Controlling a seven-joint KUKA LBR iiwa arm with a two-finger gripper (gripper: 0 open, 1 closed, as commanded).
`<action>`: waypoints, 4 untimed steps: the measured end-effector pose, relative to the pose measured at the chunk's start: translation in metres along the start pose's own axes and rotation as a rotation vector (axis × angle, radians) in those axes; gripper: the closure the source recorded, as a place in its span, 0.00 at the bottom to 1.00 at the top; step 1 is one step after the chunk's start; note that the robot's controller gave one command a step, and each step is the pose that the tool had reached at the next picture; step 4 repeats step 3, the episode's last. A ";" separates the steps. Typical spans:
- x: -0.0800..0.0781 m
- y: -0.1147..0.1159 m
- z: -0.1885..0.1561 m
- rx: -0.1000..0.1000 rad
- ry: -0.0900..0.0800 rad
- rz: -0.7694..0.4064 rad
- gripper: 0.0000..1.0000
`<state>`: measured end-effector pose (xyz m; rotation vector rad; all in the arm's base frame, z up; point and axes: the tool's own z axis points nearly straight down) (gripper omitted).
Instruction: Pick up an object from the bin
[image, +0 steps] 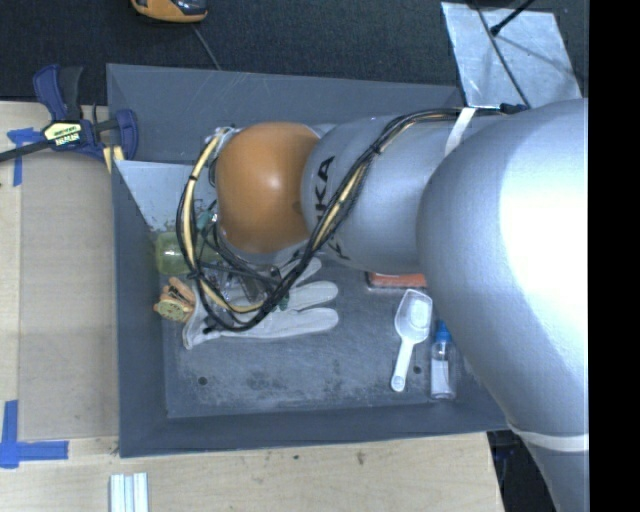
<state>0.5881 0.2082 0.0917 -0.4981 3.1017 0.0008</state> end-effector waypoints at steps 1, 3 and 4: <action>-0.020 0.004 -0.009 0.005 0.001 -0.016 1.00; -0.021 0.005 -0.117 0.001 -0.002 -0.090 1.00; -0.021 0.005 -0.117 0.001 -0.002 -0.090 1.00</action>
Offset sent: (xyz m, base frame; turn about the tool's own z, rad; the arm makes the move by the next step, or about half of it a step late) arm 0.0080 -0.0010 0.1286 -0.0320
